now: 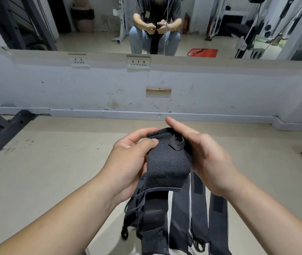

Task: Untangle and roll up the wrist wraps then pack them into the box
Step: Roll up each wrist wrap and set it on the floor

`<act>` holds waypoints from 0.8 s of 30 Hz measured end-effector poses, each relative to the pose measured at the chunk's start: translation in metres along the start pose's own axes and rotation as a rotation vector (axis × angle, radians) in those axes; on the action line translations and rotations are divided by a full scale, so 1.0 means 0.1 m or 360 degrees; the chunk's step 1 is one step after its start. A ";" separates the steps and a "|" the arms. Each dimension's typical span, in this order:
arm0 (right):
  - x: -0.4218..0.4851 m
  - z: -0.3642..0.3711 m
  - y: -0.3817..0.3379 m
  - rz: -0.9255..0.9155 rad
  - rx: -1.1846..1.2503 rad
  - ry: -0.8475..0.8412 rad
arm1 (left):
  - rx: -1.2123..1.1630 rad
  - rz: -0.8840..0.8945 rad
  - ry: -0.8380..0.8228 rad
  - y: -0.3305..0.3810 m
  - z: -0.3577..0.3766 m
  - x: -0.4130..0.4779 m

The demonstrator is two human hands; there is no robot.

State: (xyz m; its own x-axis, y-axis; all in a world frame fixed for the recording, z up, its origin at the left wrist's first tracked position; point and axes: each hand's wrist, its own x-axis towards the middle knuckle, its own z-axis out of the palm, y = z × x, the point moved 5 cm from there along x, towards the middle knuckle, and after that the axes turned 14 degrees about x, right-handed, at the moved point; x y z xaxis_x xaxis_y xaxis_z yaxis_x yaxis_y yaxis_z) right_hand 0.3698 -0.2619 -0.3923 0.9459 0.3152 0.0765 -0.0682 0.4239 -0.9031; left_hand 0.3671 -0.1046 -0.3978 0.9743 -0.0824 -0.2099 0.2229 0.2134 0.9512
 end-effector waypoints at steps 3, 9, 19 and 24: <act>0.00 -0.02 -0.01 -0.0145 -0.0335 0.0050 | -0.0047 -0.0045 -0.0029 -0.02 0.01 -0.01; 0.02 -0.05 0.06 -0.0044 0.0078 0.0053 | -0.0035 -0.0029 -0.0149 0.01 0.03 -0.03; -0.02 -0.01 0.16 -0.0075 -0.0105 0.0224 | 0.0299 0.0034 -0.0103 -0.06 0.00 -0.07; -0.02 0.05 0.14 0.0044 -0.0335 0.0120 | 0.0161 0.0029 0.0104 -0.05 -0.01 -0.10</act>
State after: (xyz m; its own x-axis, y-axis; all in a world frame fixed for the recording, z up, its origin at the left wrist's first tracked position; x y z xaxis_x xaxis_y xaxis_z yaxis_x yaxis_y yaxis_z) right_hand 0.3650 -0.2526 -0.4029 0.9663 0.2562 0.0259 -0.0342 0.2271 -0.9733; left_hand 0.3566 -0.1036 -0.4010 0.9789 -0.0149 -0.2036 0.2039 0.1148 0.9722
